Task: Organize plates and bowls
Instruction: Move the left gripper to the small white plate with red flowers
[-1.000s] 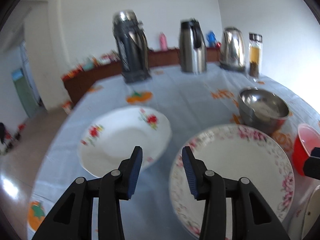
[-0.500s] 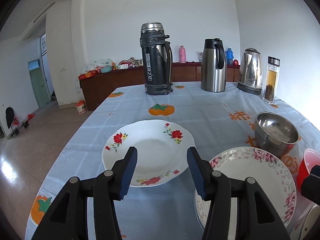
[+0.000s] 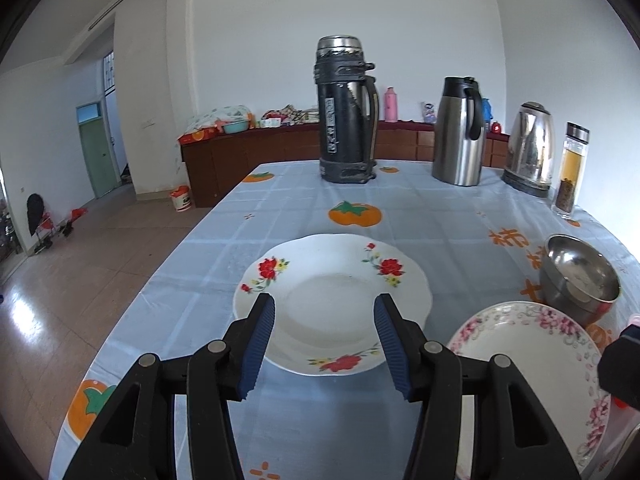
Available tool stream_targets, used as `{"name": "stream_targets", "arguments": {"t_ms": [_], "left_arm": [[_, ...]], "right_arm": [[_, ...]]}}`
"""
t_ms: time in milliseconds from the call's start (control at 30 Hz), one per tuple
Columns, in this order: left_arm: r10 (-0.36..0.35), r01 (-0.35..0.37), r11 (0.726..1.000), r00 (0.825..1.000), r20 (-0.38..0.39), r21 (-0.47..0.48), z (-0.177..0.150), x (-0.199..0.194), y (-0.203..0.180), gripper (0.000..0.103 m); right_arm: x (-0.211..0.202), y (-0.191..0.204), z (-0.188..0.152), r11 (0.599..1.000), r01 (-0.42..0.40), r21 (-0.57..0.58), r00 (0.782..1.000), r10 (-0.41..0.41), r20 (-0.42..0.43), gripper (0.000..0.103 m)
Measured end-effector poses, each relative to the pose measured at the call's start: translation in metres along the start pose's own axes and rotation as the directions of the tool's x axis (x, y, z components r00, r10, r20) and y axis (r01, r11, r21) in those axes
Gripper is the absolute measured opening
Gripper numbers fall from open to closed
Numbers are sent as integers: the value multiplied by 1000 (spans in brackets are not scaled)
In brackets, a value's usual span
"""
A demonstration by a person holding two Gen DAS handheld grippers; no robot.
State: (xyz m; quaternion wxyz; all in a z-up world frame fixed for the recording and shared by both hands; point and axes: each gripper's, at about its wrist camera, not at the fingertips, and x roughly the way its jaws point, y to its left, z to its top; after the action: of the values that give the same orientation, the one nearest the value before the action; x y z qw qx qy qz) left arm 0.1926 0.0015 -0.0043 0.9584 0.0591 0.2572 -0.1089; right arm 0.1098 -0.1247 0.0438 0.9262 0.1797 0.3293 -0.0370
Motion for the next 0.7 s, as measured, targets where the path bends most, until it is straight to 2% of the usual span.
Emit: {"name": "stream_targets", "arguments": {"t_ms": [133,400,600,700], "left_arm": [[17,-17,1000,1000,-22,-20,-3,5,7,55],[38,-45,995,996,-85,-90,-8,9,44,55],[117,-127,988,987,-112,-90,-1,18,71,55],[116,-129,988,983,-142,-90,10,27,82,55]], "right_arm": [[1,2,2,1000,-14,-1,1000,14,10,46],[5,-8,17,999,-37,-13,998,36,-42,46],[28,-11,36,999,-48,0,993,48,-109,48],[46,-11,44,998,-58,16,985,60,-160,48]]}}
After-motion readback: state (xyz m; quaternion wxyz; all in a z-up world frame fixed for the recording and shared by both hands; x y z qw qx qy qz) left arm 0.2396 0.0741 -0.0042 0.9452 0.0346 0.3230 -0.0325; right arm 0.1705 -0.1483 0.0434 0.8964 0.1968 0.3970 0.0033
